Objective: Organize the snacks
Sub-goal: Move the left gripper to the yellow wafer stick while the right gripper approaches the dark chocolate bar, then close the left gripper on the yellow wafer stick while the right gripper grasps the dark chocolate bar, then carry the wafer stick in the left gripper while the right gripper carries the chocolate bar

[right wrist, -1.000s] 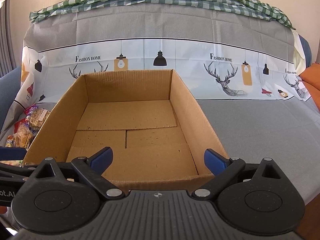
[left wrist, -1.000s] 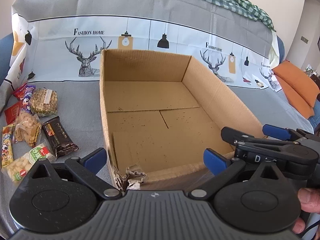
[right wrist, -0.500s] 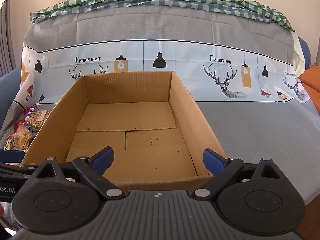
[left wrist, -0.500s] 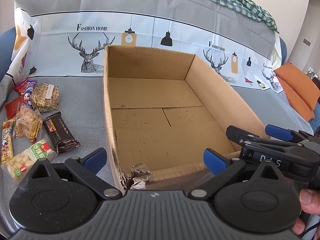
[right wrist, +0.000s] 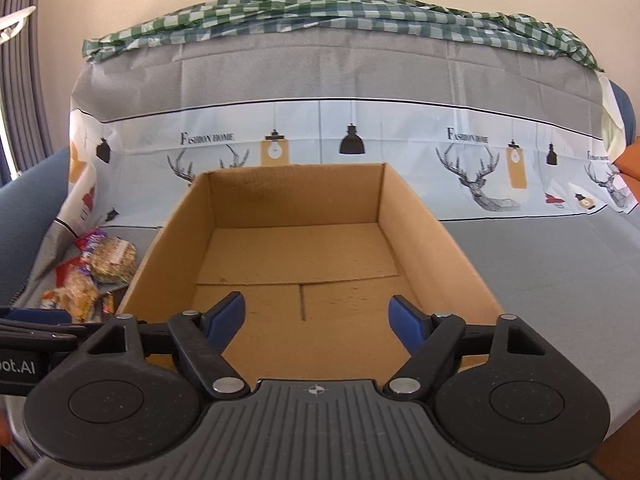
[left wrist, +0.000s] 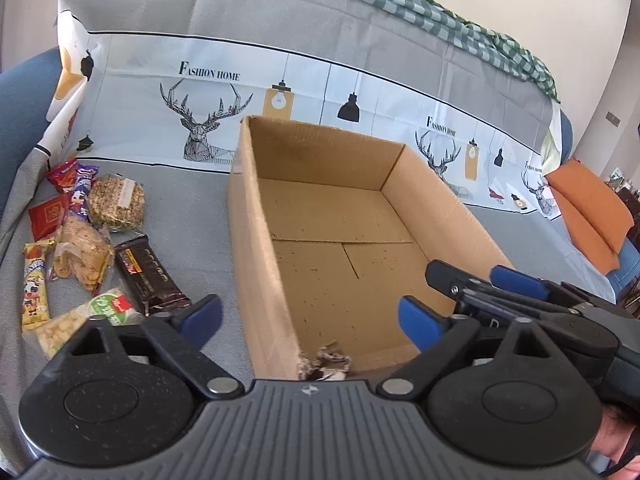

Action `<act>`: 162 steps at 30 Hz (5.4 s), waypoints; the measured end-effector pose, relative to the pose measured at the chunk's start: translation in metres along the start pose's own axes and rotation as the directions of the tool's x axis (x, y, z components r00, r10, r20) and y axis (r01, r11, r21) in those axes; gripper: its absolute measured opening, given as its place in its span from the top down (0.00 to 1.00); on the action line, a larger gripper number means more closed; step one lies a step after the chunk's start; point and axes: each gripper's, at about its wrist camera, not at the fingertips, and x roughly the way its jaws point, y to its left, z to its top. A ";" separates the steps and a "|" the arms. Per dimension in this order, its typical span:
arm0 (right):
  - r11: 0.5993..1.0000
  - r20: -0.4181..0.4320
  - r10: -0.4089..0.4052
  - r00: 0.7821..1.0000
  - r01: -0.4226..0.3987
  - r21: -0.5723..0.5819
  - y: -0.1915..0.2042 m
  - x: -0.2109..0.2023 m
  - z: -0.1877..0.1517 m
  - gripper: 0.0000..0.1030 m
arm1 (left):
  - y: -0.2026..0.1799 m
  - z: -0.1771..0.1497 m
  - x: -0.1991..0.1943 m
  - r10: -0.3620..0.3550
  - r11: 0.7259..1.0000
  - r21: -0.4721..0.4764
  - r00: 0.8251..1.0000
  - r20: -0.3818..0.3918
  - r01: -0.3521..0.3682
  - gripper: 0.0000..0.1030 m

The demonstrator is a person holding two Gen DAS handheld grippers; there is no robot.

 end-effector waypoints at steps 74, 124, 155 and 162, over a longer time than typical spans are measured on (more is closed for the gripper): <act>0.947 -0.239 0.280 0.930 -0.308 -0.091 0.201 0.164 -0.036 0.60 | 0.246 0.043 0.077 0.387 0.845 -0.236 0.852 -0.352 -0.480 0.83; 0.949 0.055 0.298 0.953 -0.290 -0.124 0.015 0.059 0.049 0.60 | 0.112 0.088 0.040 0.129 0.969 -0.212 0.992 0.002 -0.126 0.84; 0.990 0.086 0.143 0.986 -0.141 -0.022 -0.039 0.066 0.048 0.60 | 0.024 0.090 0.058 -0.081 0.994 -0.058 0.985 0.151 0.090 0.84; 0.990 0.083 0.142 0.986 -0.140 -0.025 -0.044 0.068 0.048 0.60 | 0.022 0.090 0.057 -0.083 0.994 -0.051 0.985 0.150 0.092 0.84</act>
